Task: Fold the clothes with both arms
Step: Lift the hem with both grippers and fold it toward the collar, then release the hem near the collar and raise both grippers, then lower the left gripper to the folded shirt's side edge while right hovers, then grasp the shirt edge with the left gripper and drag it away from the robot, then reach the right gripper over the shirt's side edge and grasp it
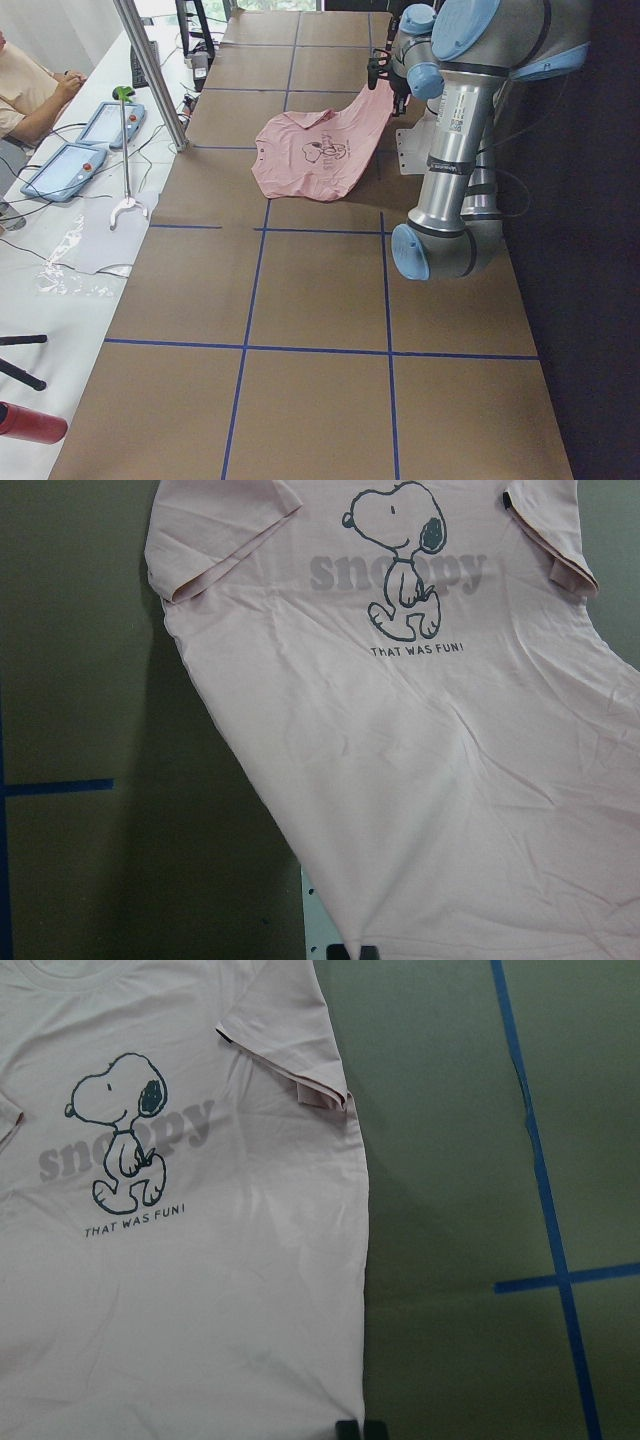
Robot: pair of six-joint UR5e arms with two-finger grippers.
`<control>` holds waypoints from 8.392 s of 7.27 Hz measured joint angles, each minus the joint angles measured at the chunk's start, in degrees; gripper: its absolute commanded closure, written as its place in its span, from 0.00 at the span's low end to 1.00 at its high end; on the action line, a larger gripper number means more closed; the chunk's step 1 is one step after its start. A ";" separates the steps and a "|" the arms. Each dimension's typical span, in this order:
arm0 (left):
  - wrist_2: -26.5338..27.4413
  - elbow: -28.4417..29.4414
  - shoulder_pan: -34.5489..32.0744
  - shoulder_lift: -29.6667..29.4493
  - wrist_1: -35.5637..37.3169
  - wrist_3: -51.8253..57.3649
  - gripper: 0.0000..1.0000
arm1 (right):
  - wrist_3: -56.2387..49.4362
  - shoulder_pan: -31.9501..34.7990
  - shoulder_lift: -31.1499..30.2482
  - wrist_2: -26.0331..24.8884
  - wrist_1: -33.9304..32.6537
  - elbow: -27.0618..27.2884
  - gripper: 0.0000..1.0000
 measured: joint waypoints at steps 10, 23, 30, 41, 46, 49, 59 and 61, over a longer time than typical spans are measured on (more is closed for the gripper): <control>2.87 50.52 -22.49 -12.19 -26.55 19.10 1.00 | -23.61 32.23 28.51 5.80 22.86 -59.35 1.00; 5.21 44.80 -15.72 1.63 -43.84 13.72 0.32 | -35.84 37.74 28.32 14.61 32.43 -68.36 0.00; 12.26 43.74 -1.47 6.07 -45.43 -1.09 0.53 | -35.47 37.79 27.44 14.72 32.42 -66.98 0.00; 12.82 45.60 -8.90 8.02 -45.35 13.21 1.00 | -35.28 37.65 27.08 14.41 32.42 -67.05 0.00; 12.65 67.93 -23.50 -7.92 -46.80 27.26 1.00 | -35.19 37.56 27.08 14.15 32.42 -67.14 0.00; 12.72 87.77 -29.65 -16.14 -58.51 34.32 0.01 | -34.50 37.43 27.16 14.11 32.42 -67.15 0.00; 3.25 84.89 -33.91 -13.16 -66.43 41.20 0.00 | -12.14 26.99 50.99 6.02 39.15 -92.74 0.47; 3.25 84.87 -33.92 -13.14 -66.43 41.13 0.00 | -13.48 25.66 50.90 5.71 39.56 -94.00 0.50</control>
